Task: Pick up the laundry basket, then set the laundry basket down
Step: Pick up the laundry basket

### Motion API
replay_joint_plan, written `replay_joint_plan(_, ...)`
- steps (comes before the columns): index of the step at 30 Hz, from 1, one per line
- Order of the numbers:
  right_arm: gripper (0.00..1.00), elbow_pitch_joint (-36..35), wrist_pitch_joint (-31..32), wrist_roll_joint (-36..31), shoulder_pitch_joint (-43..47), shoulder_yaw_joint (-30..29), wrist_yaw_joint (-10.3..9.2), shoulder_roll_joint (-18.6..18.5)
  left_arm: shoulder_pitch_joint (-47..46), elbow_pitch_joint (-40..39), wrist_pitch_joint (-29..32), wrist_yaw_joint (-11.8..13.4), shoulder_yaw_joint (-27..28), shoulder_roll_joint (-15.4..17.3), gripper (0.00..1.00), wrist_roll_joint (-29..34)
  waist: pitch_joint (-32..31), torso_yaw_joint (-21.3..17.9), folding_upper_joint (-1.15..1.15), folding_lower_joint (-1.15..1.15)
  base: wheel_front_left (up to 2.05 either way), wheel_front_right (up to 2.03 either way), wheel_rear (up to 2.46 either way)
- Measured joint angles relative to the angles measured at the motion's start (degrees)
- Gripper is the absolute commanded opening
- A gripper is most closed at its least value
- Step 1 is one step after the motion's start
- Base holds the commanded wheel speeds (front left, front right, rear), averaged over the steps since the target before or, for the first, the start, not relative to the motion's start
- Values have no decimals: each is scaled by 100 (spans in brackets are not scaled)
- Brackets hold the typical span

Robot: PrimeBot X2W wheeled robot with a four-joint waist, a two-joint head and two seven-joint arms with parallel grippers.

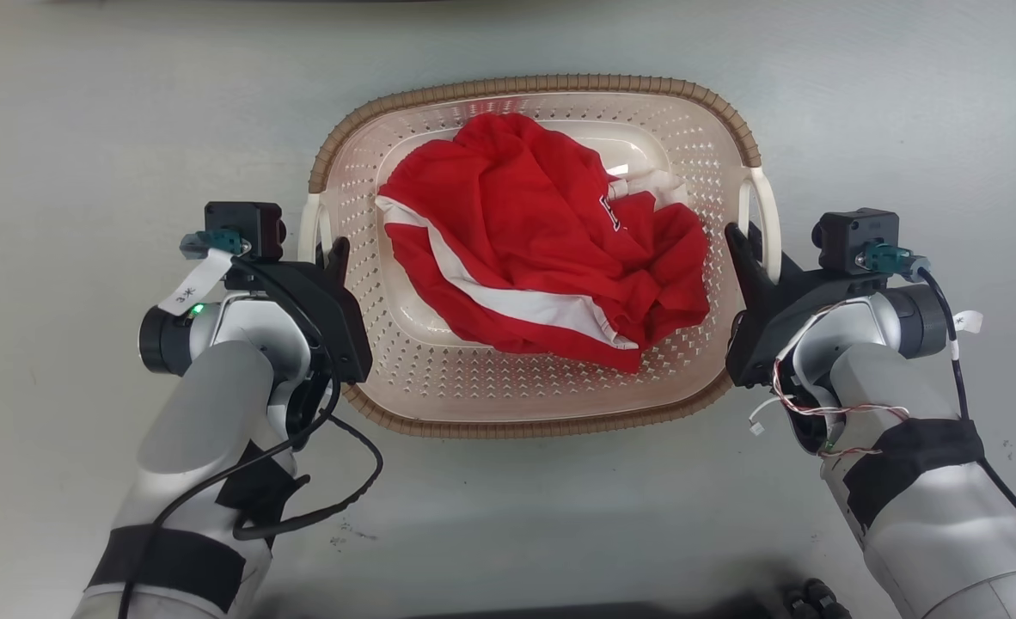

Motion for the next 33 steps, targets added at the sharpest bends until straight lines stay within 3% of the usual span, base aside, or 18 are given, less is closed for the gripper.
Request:
replay_joint_plan(15,0,597,-89,22,-208,104,201,30,-196,665,123,-148,8,-81,0,-319,-250,38,1,1,0,0,0)
replay_joint_plan(33,0,1439,322,374,-296,179,335,159,-261,1322,693,-263,24,-157,0,-680,-1126,72,0,1,0,0,0)
